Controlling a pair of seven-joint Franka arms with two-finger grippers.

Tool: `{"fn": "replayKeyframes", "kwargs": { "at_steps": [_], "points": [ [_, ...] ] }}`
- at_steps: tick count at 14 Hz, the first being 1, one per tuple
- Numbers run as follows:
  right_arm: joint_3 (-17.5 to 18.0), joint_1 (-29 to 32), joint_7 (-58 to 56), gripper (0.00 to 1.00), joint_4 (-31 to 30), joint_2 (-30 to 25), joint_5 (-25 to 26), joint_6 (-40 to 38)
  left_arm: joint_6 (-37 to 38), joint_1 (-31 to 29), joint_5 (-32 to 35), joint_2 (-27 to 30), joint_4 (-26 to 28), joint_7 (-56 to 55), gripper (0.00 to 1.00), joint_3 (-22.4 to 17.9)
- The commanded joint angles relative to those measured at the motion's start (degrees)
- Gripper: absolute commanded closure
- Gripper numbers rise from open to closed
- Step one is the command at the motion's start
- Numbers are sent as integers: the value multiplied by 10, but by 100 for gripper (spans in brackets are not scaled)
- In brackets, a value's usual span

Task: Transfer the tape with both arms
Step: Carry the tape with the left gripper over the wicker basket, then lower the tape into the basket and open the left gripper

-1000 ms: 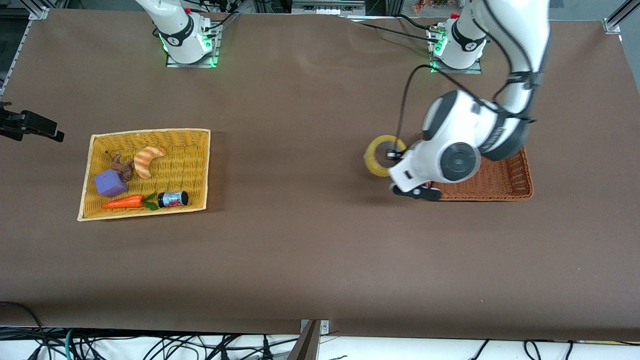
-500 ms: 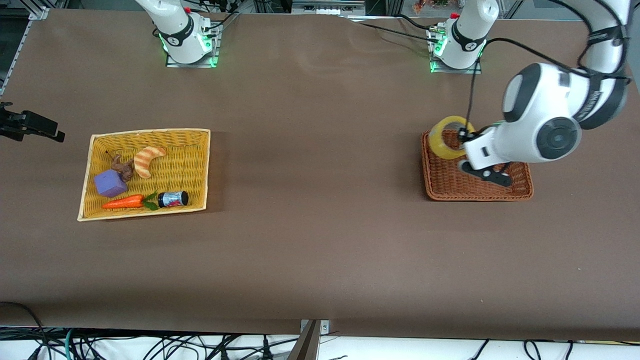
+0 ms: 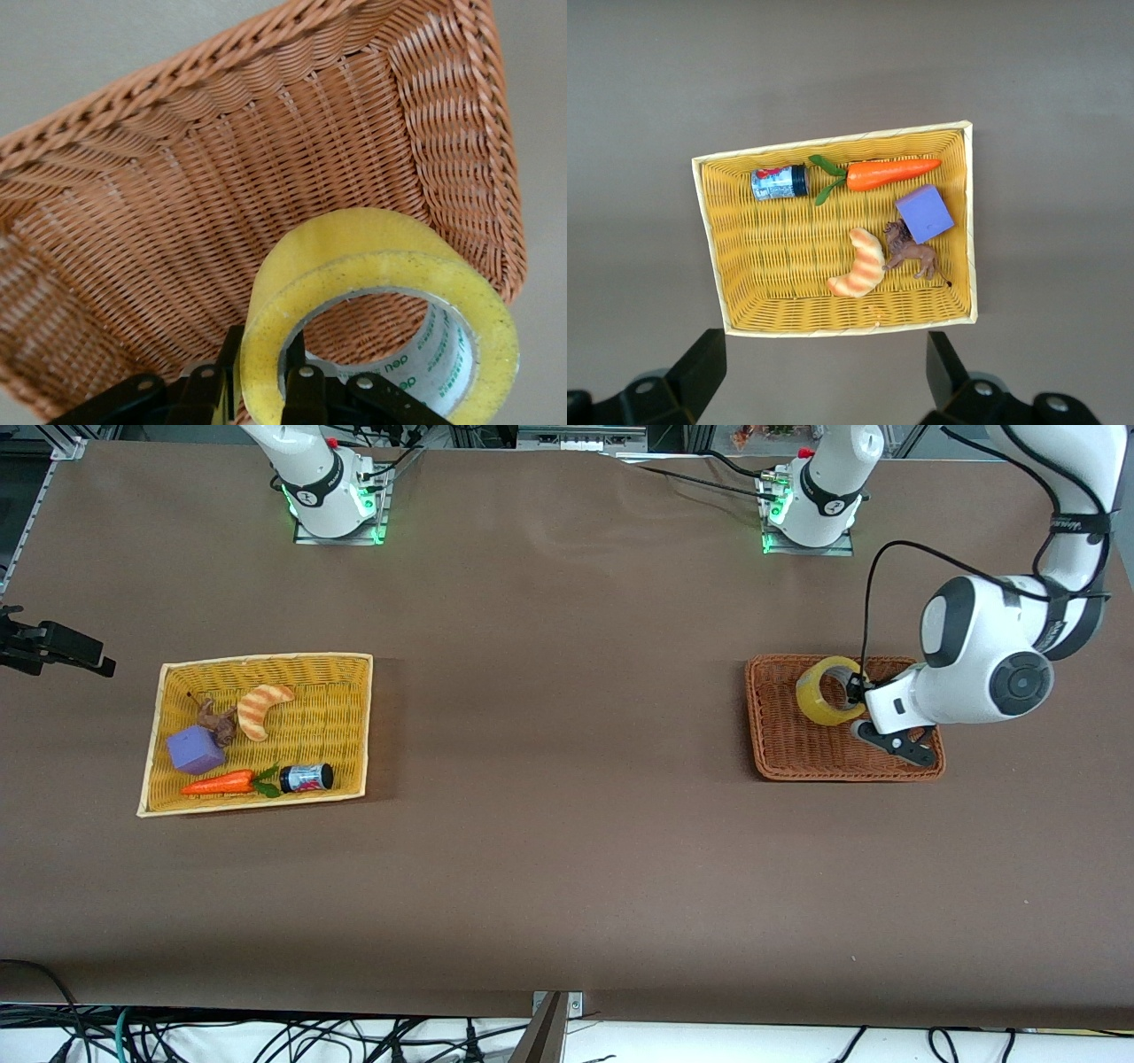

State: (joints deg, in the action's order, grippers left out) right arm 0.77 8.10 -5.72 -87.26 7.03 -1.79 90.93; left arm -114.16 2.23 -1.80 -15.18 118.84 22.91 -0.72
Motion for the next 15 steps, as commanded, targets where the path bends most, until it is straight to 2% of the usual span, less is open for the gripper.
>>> {"fn": "replayKeyframes", "kwargs": {
  "at_steps": [1,5,6,7,8,9,12,15],
  "points": [
    [2,0,-2,0,14,5,1,-6,-27,1,13,-26,-4,7,100,3],
    [2,0,-2,0,14,5,0,-6,-61,1,14,-63,-6,7,100,0],
    [2,0,-2,0,14,5,0,-6,-63,-1,14,-64,-6,7,87,-1],
    [2,1,-2,0,14,5,0,-6,-63,-5,14,-69,-8,7,56,0],
    [2,0,-2,0,14,5,-1,-6,-63,-6,14,-73,-11,7,11,0],
    [2,0,-2,0,14,5,-1,-6,-63,-12,14,-74,-15,8,0,0],
    [2,0,-2,0,14,5,-1,-6,-39,-14,14,-59,-29,9,0,3],
    [2,0,-2,0,14,5,-1,-6,93,-7,13,-25,-122,-8,0,5]
  ]
}}
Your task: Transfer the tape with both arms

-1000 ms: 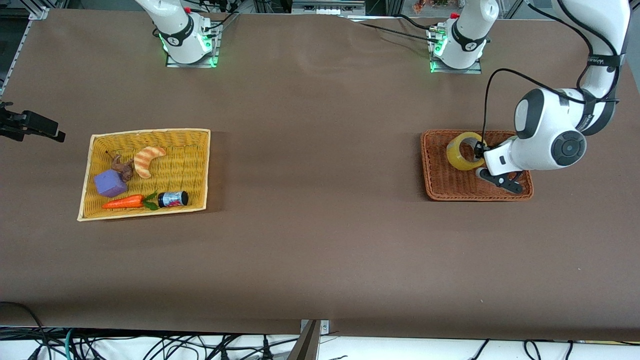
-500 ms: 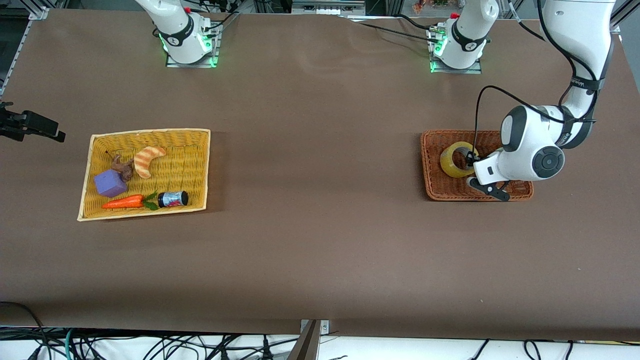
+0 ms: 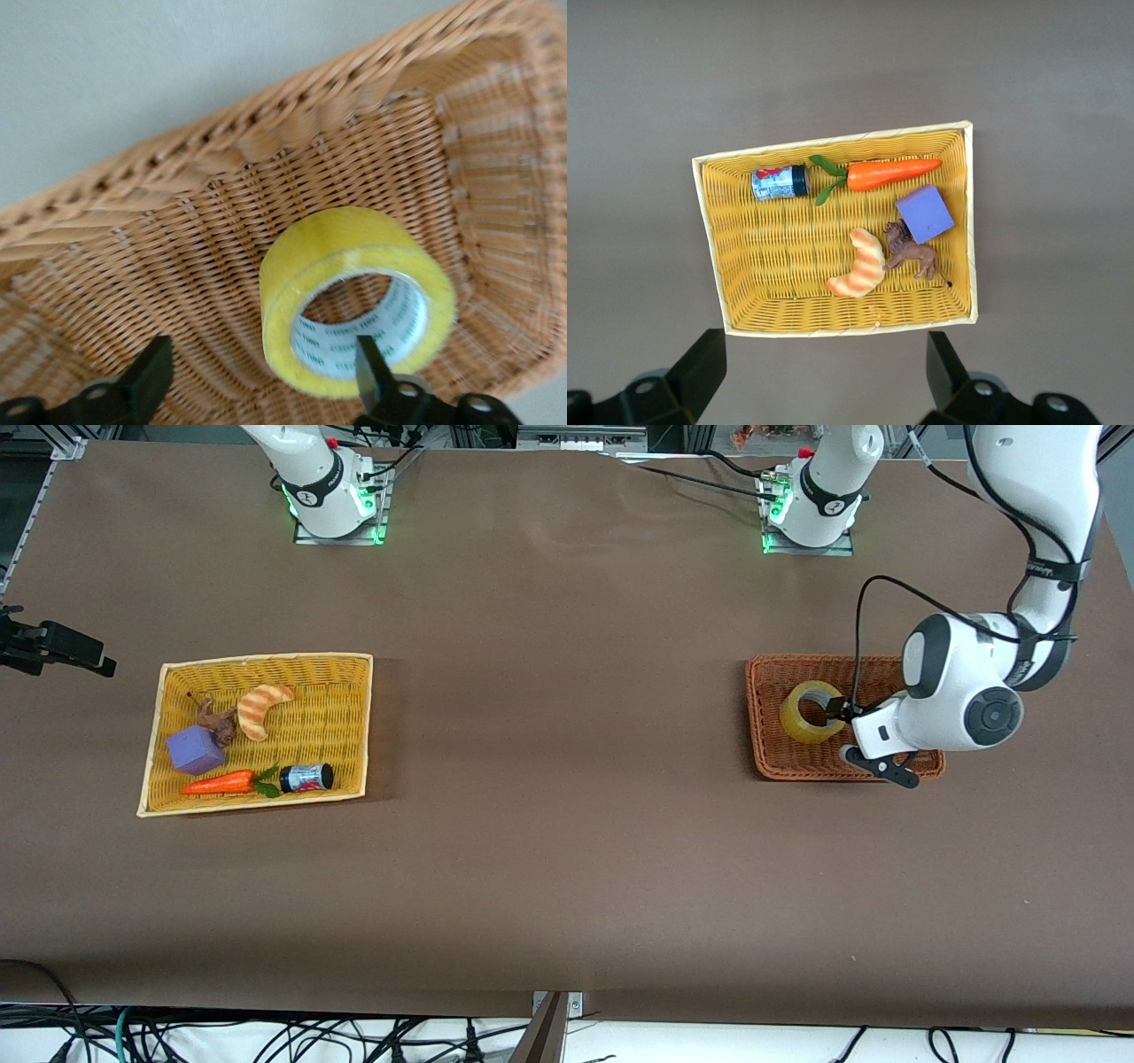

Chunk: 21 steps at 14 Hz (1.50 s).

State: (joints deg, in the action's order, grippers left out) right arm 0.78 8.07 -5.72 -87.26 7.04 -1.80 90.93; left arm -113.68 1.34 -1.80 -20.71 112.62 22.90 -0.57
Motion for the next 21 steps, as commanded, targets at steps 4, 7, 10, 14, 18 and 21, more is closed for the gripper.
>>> {"fn": "replayKeyframes", "kwargs": {
  "at_steps": [4,7,10,14,18,21],
  "points": [
    [2,1,-3,0,14,5,-1,-6,211,5,14,34,-201,-53,0,30],
    [2,1,-2,0,14,5,-1,-8,236,13,14,71,-226,-61,0,27],
    [2,1,-1,0,14,5,-1,-9,234,37,15,147,-190,-184,0,25],
    [2,1,-2,0,14,4,-1,-9,211,39,15,199,-158,-265,0,29],
    [1,1,-2,0,14,5,-1,-9,226,39,15,195,-169,-269,0,29],
    [1,1,-3,0,14,5,-1,-9,226,38,14,192,-172,-262,0,28]
  ]
}}
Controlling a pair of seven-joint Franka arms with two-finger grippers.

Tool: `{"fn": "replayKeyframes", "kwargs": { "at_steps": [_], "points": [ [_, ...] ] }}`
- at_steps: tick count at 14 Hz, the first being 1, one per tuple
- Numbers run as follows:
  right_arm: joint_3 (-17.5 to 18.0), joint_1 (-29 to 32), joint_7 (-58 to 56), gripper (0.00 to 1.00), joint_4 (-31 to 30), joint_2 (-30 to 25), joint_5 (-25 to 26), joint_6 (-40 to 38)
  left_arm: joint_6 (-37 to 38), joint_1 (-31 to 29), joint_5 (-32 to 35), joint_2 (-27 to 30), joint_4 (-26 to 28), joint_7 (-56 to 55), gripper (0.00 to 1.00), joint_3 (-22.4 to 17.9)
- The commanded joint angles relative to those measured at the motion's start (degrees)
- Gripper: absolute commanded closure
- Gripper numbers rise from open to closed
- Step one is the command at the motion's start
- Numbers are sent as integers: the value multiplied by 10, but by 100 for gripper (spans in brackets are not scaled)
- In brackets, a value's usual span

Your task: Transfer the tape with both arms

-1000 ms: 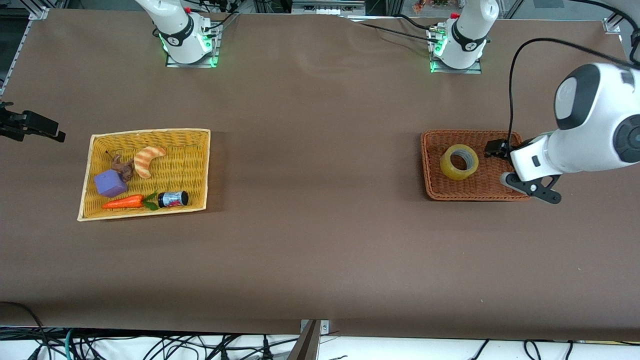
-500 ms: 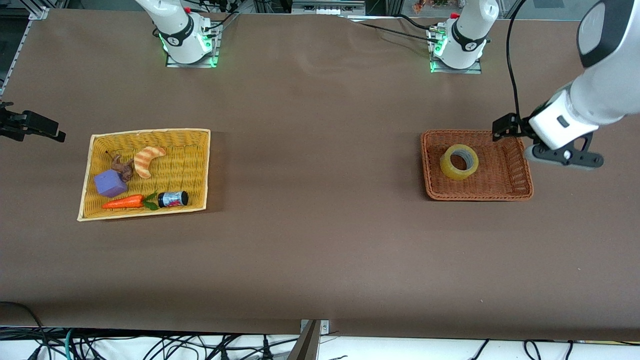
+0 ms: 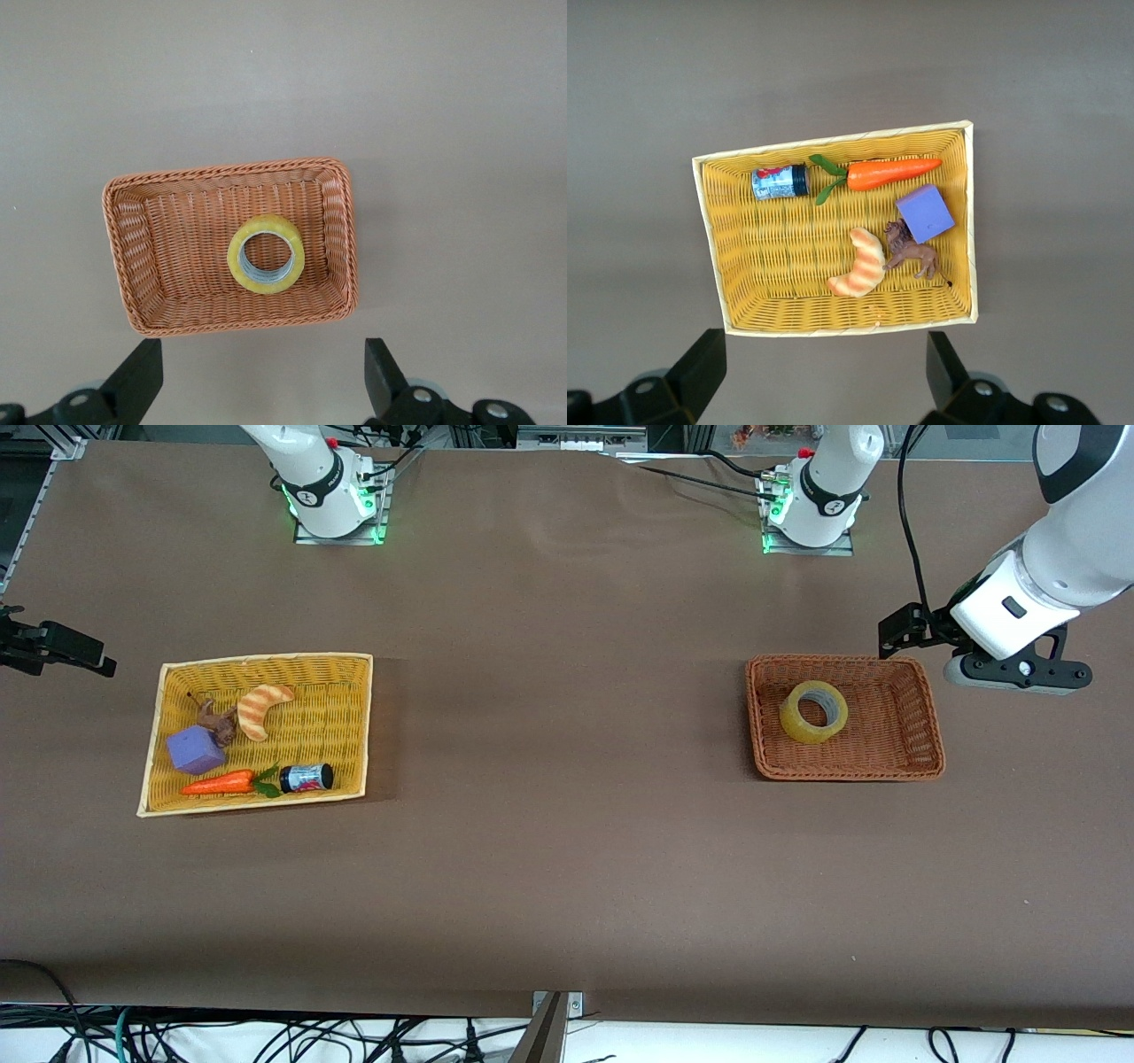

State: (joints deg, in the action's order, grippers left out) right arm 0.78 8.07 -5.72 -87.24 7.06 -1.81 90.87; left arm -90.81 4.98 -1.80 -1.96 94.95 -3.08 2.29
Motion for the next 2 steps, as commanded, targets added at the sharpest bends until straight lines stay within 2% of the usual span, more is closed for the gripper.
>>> {"fn": "replayKeyframes", "kwargs": {
  "at_steps": [1,2],
  "points": [
    [1,1,-3,0,14,5,-1,-9,-2,1,14,1,4,-2,0,-1],
    [1,1,-3,0,14,5,-1,-9,-2,3,14,-9,-3,-10,0,-1]
  ]
}}
